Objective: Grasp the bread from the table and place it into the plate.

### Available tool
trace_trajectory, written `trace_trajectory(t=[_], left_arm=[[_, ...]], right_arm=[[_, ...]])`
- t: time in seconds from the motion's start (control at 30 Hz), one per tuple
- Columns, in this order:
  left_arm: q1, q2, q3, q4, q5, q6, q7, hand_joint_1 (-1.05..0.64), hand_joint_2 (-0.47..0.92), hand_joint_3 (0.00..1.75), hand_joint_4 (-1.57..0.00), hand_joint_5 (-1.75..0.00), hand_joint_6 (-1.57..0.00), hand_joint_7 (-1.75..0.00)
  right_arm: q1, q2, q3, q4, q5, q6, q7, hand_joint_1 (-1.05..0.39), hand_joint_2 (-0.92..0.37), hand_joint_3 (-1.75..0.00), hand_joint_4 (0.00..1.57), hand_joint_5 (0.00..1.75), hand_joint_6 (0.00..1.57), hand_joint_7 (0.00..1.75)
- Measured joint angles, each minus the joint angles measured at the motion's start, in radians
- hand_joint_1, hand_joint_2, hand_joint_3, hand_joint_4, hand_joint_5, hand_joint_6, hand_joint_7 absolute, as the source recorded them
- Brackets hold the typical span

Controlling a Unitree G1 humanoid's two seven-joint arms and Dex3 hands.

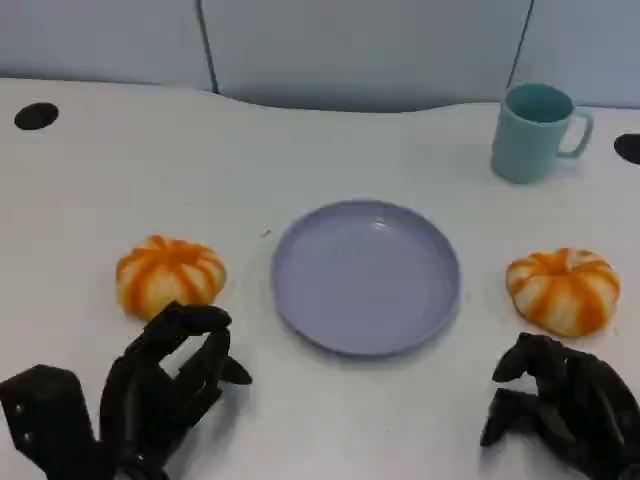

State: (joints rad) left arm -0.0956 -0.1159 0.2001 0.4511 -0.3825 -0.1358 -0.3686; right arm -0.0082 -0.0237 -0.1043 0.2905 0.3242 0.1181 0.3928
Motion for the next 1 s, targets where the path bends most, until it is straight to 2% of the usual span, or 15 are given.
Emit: trace_trajectory(t=[1.0], left_arm=[[0.0, 0.0, 0.004, -0.001, 0.0, 0.004, 0.005, -0.35, 0.74, 0.59, -0.61, -1.69, -0.58, -1.29]], right_arm=[[-0.002, 0.0, 0.0, 0.002, 0.0, -0.001, -0.001, -0.45, -0.92, -0.45, 1.22, 1.17, 1.13, 1.07]])
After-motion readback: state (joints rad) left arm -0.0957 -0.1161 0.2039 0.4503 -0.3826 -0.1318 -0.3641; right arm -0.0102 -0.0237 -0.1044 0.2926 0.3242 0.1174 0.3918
